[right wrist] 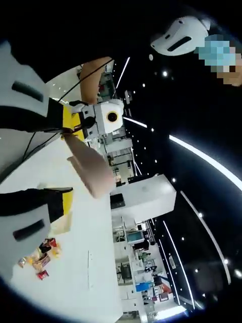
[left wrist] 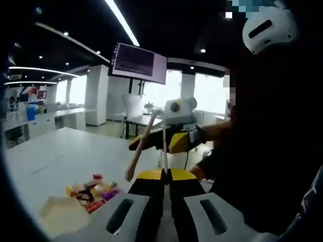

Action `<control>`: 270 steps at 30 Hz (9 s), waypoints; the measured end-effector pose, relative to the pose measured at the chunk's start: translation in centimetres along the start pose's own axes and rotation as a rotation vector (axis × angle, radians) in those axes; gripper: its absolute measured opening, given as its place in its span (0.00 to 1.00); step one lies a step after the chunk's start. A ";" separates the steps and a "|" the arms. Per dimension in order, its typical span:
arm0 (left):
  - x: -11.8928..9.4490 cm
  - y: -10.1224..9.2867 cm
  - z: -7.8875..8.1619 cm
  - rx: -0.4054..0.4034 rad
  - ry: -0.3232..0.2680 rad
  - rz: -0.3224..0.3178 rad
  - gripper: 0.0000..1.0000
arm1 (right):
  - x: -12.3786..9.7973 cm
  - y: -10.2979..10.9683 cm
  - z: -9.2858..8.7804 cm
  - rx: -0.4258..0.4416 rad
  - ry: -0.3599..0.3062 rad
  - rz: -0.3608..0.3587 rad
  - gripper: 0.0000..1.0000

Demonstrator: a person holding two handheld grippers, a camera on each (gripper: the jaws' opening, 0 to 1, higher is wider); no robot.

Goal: Place the target food into the container with the food tongs after gripping and lifting it, then release it inside without dropping or visibly crushing the food.

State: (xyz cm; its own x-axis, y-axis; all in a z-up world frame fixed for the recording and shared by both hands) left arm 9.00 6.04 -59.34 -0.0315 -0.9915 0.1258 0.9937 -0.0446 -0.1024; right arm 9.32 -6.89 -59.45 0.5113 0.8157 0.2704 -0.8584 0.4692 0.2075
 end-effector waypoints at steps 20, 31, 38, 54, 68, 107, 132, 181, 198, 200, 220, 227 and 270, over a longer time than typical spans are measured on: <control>1.6 -1.7 0.8 -0.088 0.019 -0.136 0.00 | 2.1 2.6 1.5 0.054 -0.074 0.135 0.39; 1.7 -1.5 1.1 -0.083 0.066 -0.141 0.00 | 2.4 2.8 1.7 0.082 -0.097 0.147 0.33; 1.6 -1.6 1.3 -0.085 0.081 -0.149 0.00 | 2.3 3.0 1.5 0.065 -0.060 0.172 0.32; 1.5 -2.0 1.2 -0.060 0.160 -0.164 0.00 | 2.4 3.6 1.0 0.007 0.019 0.228 0.31; 2.0 -2.2 1.6 -0.042 0.132 -0.156 0.00 | 2.5 3.5 2.3 0.029 -0.084 0.220 0.32; 2.3 -1.7 2.0 -0.253 0.032 -0.233 0.00 | 2.8 4.5 3.9 -0.019 -0.123 0.280 0.30; 2.6 -2.1 2.9 -0.251 0.051 -0.246 0.00 | 3.1 5.0 5.0 -0.020 -0.159 0.299 0.26; -2.0 -0.2 -1.4 -0.036 0.143 0.134 0.19 | 1.7 2.1 4.8 0.019 -0.094 0.191 0.17; -16.4 2.4 -7.3 0.122 0.303 0.771 0.85 | -0.2 -2.4 2.0 -0.014 0.065 0.060 0.19; -16.8 2.6 -7.7 0.133 0.299 0.787 0.96 | -0.4 -2.5 1.9 -0.019 0.075 0.045 0.19; -18.1 3.5 -11.8 0.094 0.343 0.883 0.99 | -3.0 -4.8 1.5 -0.033 0.109 -0.089 0.21; -19.5 4.1 -11.2 0.137 0.284 0.876 0.94 | -3.2 -5.6 1.2 -0.038 0.121 -0.104 0.21; -19.2 3.8 -11.6 0.140 0.279 0.870 0.88 | 4.5 -14.2 -9.1 -0.230 0.421 0.030 0.19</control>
State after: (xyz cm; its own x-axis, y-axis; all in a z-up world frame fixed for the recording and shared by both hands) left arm 12.14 23.52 -73.55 0.7258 -0.6628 -0.1842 0.6825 0.7272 0.0730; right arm 23.41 -6.77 -69.72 0.4656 0.8737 -0.1412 -0.8837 0.4676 -0.0208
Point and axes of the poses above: the point that each gripper's makers call its tool centre point, and the gripper's own axes: x roughly forward along the fingers, y roughly to its left, z roughly out of its top, the point moved 6 cm from there along -x, roughly backward along the fingers, and after that the axes turned 14 degrees about -y, right-handed, at the moved point
